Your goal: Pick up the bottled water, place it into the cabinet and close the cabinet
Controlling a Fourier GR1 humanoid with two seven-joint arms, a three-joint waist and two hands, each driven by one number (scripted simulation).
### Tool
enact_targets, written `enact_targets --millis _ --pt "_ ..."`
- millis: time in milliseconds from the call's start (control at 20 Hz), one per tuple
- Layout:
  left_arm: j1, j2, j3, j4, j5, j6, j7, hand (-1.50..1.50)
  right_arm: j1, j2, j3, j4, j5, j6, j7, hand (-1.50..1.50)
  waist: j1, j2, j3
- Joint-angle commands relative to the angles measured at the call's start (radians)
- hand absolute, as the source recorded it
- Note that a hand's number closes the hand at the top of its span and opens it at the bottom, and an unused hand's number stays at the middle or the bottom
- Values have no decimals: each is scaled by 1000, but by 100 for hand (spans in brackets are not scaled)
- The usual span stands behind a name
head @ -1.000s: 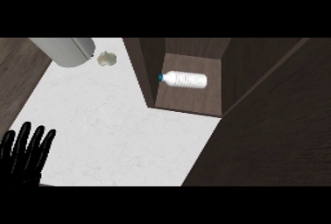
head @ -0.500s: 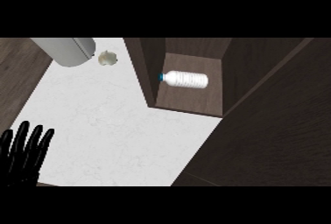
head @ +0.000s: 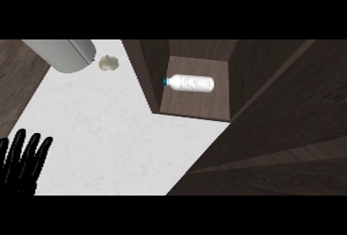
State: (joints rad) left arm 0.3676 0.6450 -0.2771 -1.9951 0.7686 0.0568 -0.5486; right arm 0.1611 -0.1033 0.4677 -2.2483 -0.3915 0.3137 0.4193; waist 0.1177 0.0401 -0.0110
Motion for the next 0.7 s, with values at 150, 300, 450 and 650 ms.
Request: enact_targets --millis 150,300,450,650 --pt "-31 2 5 14 4 -23 3 -150 -251 100 -105 255 34 -299 -34 150 22 7 4" --pt "-36 -5 -3 30 14 -37 6 -150 -426 102 -135 385 13 -414 -25 150 29 3 5" --pt "-20 15 7 27 28 -54 21 -150 -593 103 -187 556 -14 -490 -43 150 37 -3 8" --pt "-9 7 8 55 13 -66 4 -150 -837 103 -226 756 -74 -590 -59 150 21 -14 8"
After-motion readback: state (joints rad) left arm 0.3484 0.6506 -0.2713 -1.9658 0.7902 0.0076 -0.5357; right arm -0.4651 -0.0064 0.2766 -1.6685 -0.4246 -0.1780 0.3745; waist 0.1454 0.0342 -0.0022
